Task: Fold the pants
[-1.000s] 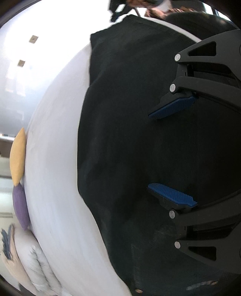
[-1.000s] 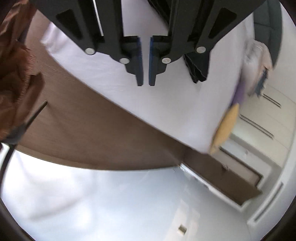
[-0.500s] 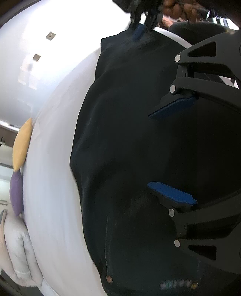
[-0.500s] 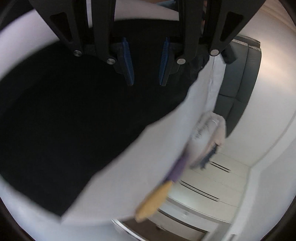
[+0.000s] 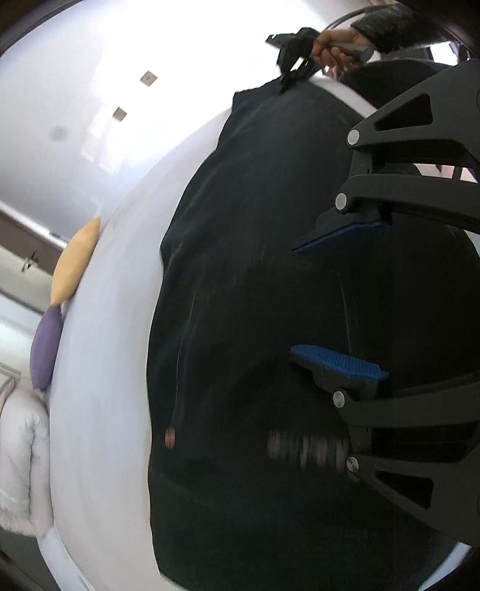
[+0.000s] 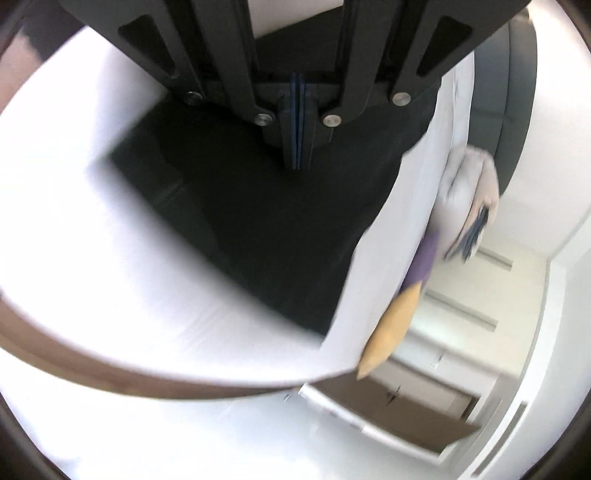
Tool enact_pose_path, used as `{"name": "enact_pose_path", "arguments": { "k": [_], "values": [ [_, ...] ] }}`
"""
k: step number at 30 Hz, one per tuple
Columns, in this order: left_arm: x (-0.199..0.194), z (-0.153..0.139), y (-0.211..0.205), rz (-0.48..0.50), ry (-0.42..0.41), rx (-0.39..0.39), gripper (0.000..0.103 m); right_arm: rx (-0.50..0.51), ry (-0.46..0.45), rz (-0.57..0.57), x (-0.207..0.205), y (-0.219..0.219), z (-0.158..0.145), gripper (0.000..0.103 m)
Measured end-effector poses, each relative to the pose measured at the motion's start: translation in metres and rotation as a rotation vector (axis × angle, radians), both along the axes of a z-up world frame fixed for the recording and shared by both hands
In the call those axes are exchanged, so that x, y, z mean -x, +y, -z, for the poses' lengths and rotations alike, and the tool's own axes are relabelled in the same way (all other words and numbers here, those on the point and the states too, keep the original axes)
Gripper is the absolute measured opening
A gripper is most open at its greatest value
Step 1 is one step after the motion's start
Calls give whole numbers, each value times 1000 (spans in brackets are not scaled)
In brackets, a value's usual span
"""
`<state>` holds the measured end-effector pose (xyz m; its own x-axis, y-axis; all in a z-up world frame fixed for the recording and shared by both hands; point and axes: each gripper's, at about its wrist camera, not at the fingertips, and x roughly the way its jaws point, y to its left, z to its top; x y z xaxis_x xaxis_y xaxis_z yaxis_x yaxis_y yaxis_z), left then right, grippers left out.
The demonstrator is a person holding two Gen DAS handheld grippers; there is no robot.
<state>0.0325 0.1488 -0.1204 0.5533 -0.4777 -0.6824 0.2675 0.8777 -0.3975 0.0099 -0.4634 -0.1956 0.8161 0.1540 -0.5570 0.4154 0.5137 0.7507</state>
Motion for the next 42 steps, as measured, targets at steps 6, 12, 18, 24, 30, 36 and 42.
{"name": "enact_pose_path", "arguments": {
  "k": [6,12,18,24,30,36,42],
  "values": [
    [13,-20,48,-177,-32,-77,50,99,-2,185,56,-36,-40,46],
    [10,-38,10,-148,-45,-26,52,7,-49,195,103,-40,-37,60],
    [-3,-37,-95,45,-16,-16,52,-93,-22,173,90,-19,-2,58],
    [-14,-9,-137,87,41,-14,52,-161,-72,191,90,-26,1,55],
    [-15,2,-132,106,48,4,51,-200,-93,148,63,-21,6,37],
    [-13,7,-126,95,49,21,51,-276,-121,178,60,-29,25,11],
    [-13,9,-124,94,53,28,51,-230,-106,179,56,-24,18,10]
  ]
}}
